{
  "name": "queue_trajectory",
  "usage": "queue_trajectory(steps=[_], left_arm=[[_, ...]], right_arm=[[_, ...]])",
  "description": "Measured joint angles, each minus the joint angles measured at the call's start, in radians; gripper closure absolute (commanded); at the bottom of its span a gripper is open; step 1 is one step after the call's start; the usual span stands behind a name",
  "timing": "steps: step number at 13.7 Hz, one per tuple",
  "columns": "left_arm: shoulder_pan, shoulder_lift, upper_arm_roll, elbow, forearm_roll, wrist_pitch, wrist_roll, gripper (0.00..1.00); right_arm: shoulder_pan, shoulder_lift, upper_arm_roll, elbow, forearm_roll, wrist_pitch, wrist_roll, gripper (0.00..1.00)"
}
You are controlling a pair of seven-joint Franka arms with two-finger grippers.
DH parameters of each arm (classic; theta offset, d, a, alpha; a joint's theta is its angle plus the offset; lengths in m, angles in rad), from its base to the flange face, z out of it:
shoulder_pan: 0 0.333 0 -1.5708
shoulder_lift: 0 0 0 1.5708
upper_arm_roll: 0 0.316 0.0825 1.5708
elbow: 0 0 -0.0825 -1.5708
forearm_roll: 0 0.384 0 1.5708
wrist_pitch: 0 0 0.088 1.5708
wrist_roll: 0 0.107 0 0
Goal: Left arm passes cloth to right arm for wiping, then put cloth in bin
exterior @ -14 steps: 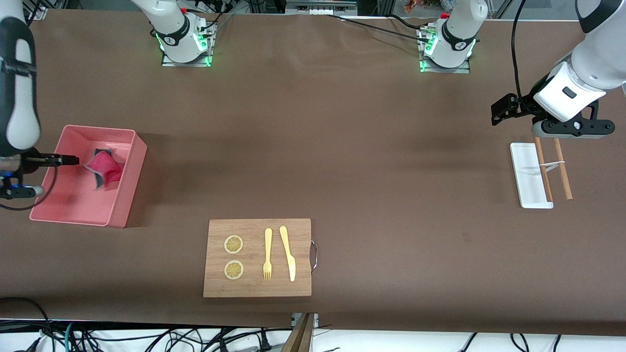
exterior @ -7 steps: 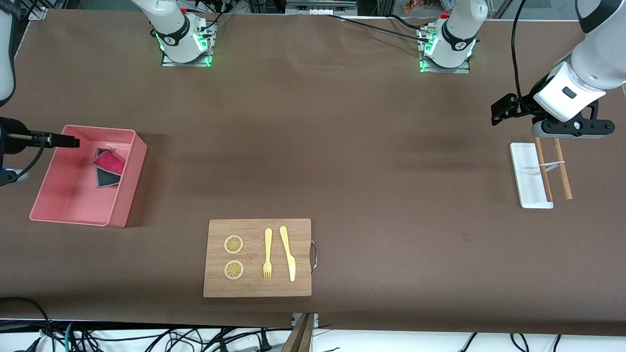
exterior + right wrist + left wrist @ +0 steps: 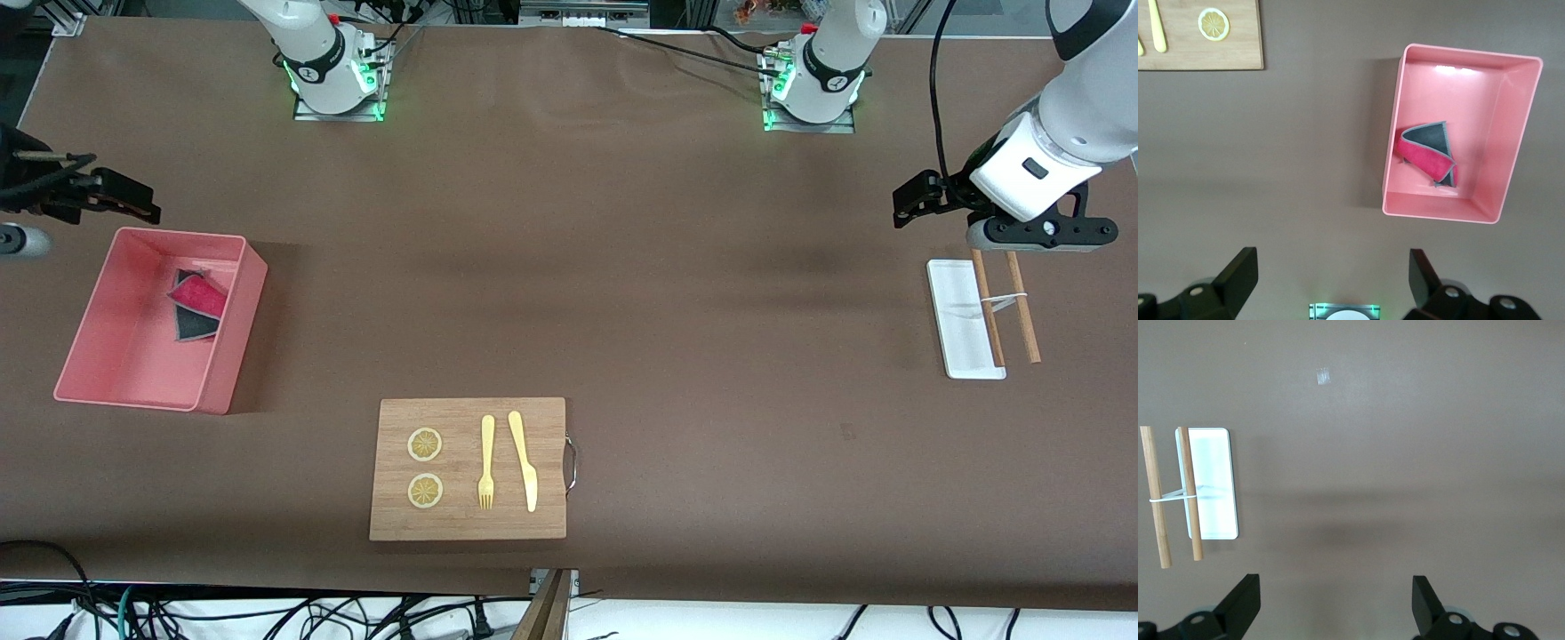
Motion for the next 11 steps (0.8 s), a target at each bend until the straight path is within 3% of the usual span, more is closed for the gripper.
queue_trajectory(steps=[5, 11], left_arm=[[0.000, 0.000, 0.000, 0.000, 0.000, 0.000, 0.000, 0.00], [0.000, 0.000, 0.000, 0.000, 0.000, 0.000, 0.000, 0.00]], right_arm=[[-0.005, -0.059, 0.000, -0.013, 0.000, -0.003, 0.000, 0.00], [-0.005, -0.048, 0.000, -0.030, -0.001, -0.004, 0.001, 0.00]])
